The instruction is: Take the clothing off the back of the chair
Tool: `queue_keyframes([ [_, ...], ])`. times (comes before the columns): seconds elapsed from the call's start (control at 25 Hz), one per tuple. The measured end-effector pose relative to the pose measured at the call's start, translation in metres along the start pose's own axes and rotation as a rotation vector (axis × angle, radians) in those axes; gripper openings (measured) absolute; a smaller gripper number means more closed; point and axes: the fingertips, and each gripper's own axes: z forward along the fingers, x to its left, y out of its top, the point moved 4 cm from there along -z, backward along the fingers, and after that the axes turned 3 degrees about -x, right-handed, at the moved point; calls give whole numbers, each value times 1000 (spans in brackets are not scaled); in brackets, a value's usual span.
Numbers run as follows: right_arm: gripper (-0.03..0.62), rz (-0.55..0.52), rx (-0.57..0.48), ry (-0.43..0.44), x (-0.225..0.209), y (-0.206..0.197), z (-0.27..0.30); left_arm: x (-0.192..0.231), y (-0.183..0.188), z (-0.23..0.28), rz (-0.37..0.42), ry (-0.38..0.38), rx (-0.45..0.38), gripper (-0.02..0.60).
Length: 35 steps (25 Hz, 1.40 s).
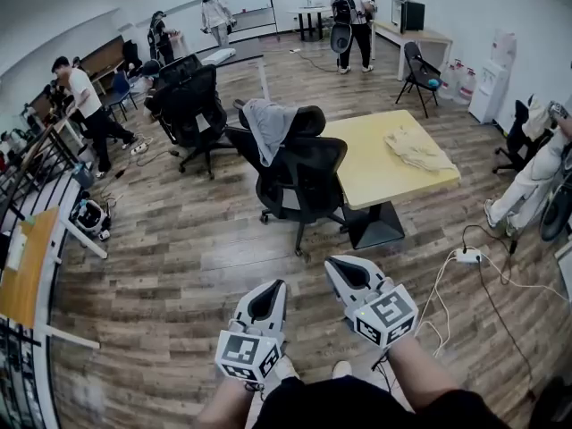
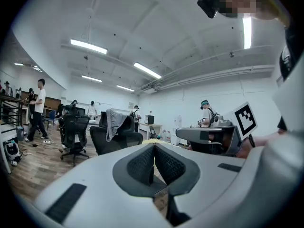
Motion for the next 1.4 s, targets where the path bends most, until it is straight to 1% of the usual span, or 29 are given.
queue_keyframes([
  [0.36, 12, -13, 7, -8, 7, 3, 20, 20, 3, -2, -2, -16, -8, 18],
  [0.56, 12, -11, 5, -36, 12, 4, 37, 40, 1, -4, -7, -31, -13, 18],
  [0.92, 12, -23, 6, -59, 32, 10, 85, 93, 7, -10, -22, -58, -23, 18],
  [1.24, 12, -20, -4, -97, 56, 9, 136, 150, 8, -19, -14, -91, -22, 18],
  [1.4, 12, -16, -3, -99, 66, 6, 159, 174, 6, -22, -7, -92, -23, 18],
])
